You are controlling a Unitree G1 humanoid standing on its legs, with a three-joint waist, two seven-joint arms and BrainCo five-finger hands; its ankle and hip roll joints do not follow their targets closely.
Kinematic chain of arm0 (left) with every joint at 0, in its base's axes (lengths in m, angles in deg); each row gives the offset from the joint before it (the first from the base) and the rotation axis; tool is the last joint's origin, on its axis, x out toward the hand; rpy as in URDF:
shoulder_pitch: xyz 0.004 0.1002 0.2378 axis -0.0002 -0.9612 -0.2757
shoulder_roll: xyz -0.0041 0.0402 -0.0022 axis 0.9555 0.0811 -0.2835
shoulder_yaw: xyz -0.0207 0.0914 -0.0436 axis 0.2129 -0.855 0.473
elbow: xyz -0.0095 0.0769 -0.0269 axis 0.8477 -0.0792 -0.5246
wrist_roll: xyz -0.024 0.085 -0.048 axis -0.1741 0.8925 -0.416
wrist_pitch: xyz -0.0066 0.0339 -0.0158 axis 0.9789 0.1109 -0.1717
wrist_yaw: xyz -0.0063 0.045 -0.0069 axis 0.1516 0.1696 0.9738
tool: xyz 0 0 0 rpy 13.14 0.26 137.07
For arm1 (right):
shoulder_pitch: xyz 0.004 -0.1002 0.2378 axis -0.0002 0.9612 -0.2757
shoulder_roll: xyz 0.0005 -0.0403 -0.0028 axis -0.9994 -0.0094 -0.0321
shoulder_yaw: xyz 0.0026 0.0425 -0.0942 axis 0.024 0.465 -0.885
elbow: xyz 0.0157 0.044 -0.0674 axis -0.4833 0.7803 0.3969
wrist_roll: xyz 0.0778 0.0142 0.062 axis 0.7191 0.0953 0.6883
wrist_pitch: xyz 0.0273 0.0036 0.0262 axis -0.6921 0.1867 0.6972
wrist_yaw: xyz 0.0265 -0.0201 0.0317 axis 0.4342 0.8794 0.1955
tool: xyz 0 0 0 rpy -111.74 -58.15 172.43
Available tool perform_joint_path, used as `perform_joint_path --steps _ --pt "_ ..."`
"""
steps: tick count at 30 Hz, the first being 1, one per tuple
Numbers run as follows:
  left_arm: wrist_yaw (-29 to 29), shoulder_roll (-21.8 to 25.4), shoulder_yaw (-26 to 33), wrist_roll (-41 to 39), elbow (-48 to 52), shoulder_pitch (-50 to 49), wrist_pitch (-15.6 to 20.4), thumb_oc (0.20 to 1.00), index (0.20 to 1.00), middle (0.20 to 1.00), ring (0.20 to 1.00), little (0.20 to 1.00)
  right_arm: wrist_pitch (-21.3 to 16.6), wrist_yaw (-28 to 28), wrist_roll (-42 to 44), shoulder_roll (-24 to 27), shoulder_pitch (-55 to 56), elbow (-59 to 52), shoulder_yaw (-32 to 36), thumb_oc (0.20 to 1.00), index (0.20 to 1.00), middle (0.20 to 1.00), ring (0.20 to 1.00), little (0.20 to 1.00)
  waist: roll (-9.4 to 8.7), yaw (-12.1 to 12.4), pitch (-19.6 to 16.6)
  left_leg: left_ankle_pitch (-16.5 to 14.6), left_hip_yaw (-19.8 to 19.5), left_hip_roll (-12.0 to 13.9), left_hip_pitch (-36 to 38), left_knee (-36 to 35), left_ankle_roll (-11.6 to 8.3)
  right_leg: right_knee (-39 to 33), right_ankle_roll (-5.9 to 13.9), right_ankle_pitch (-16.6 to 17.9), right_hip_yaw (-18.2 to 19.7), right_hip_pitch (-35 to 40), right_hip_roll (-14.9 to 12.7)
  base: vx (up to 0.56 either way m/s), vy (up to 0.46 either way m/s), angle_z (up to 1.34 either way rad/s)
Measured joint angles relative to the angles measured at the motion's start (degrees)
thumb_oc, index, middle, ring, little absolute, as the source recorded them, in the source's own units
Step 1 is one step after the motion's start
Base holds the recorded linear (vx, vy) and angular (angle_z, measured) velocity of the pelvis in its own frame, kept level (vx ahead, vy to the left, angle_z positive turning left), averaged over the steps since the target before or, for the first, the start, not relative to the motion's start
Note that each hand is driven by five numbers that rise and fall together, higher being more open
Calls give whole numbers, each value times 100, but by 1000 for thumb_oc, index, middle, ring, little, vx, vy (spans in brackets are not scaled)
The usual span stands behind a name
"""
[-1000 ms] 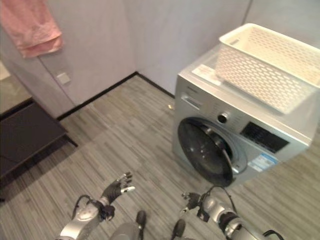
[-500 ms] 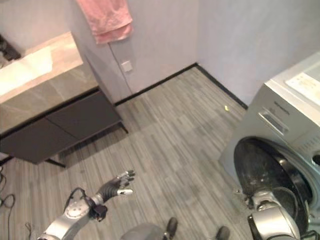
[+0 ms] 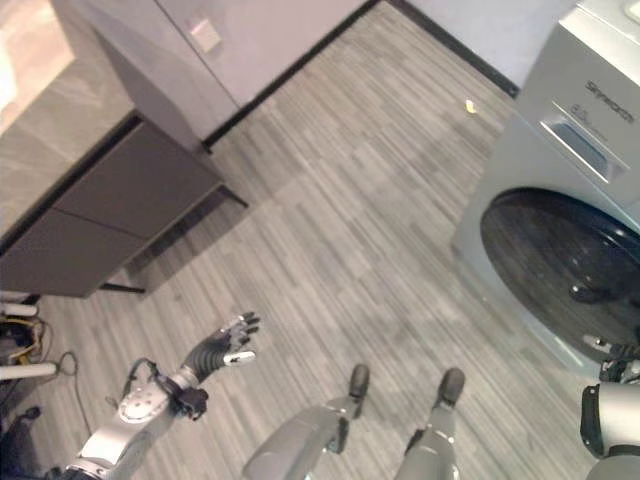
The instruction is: Grab the laundry basket,head to the washer,open it,put in the laundry and shut it.
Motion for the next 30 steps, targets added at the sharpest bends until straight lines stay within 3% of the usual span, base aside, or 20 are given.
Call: perform_joint_path --steps 2,5,8,10,11,12,13,14,16,17,19,21,23,26,30 --pt "31 -4 25 -98 -42 -8 12 1000 1000 1000 1000 1000 -19 12 19 -58 41 -160 -91 1000 1000 1000 1000 1000 -56 -97 36 0 66 47 97 -69 -1 0 -17 11 96 9 48 61 -71 -36" --pt "104 6 249 -140 -155 -15 146 1000 1000 1000 1000 1000 -323 171 -20 -521 447 -821 -391 1000 1000 1000 1000 1000 -285 -107 158 -56 287 208 411 -92 -64 0 -91 19 315 178 227 64 -119 -42" --pt "233 -68 507 -143 -366 0 331 1000 1000 1000 1000 1000 -647 358 -219 -1158 921 -1506 -665 1000 1000 1000 1000 1000 -560 -115 269 -221 268 373 701 79 -212 -2 -234 -50 491 449 473 25 -145 -34" --pt "329 -126 575 -82 -511 -7 476 1000 1000 1000 1000 1000 -729 434 -276 -1593 1356 -1829 -642 1000 1000 1000 1000 1000 -690 -104 243 -350 -109 465 740 265 -337 -2 -328 -115 498 565 614 64 -61 -10" --pt "410 -229 575 65 -827 79 597 1000 1000 1000 1000 1000 -896 432 -386 -2172 1918 -2085 -572 1000 1000 1000 1000 1000 -819 -129 211 -450 -539 561 863 323 -452 -2 -394 -173 418 750 715 76 -10 22" --pt "435 -250 510 135 -1052 135 596 1000 1000 1000 1000 1000 -934 427 -443 -2475 2210 -2130 -563 1000 1000 1000 1000 1000 -855 -159 191 -454 -655 601 986 283 -451 -2 -395 -230 313 900 742 83 43 25" --pt "442 -268 501 169 -1216 69 663 1000 1000 1000 1000 1000 -858 336 -555 -2886 2665 -2089 -630 1000 1000 1000 1000 1000 -958 -256 14 -489 -659 651 1041 285 -450 28 -400 -324 277 951 777 123 56 19" --pt "445 -344 534 198 -1454 75 702 1000 1000 1000 1000 1000 -861 335 -636 -2990 2882 -2119 -637 1000 1000 1000 1000 1000 -980 -290 -85 -491 -644 671 1054 286 -445 30 -400 -323 287 955 776 115 80 -16" --pt "484 -626 789 182 -2597 -10 678 1000 1000 1000 1000 1000 -807 201 -898 -3501 3594 -2115 -690 1000 1000 1000 1000 1000 -1135 -636 -458 -584 -359 653 1402 253 -382 -3 -373 -372 538 1129 787 117 72 -60" --pt "482 -748 928 182 -2971 -12 685 1000 1000 1000 1000 1000 -832 153 -948 -3598 3781 -2003 -651 1000 1000 1000 1000 1000 -1167 -657 -589 -590 -188 695 1591 152 -370 -52 -356 -386 707 1193 796 97 60 -108" --pt "499 -892 1014 181 -3262 -239 637 1000 1000 1000 1000 1000 -742 -9 -1040 -3725 4173 -1791 -730 1000 1000 1000 1000 1000 -1097 -734 -945 -655 143 798 1842 -80 -231 0 -217 -506 756 1279 801 27 27 -87" --pt "498 -1174 1283 185 -3727 -169 766 1000 1000 1000 1000 1000 -658 -65 -1156 -3739 4264 -1429 -713 1000 1000 1000 1000 1000 -957 -719 -1054 -537 357 985 2088 -294 -275 611 -319 -698 745 1199 884 12 12 -46" --pt "549 -1267 1286 296 -4546 -123 756 1000 1000 1000 1000 1000 -658 -139 -1159 -3791 4503 -1200 -644 1000 1000 1000 1000 1000 -1075 -843 -1338 -526 477 919 2317 -424 -297 594 -184 -919 950 1393 766 15 -9 -46" --pt "687 -1537 1292 566 -5769 81 702 1000 1000 1000 1000 1000 -635 -138 -1157 -3801 4561 -886 -570 1000 1000 1000 1000 1000 -1027 -928 -1424 -464 566 1032 2546 -607 -392 12 -264 -579 1076 1745 933 0 -12 -29" --pt "764 -1704 1334 814 -6336 9 628 1000 1000 1000 1000 1000 -626 -138 -1158 -3804 4666 -794 -569 1000 1000 1000 1000 1000 -931 -940 -1510 -421 636 1107 2639 -739 -467 -62 -310 -564 1165 1784 1031 -21 -7 -12"
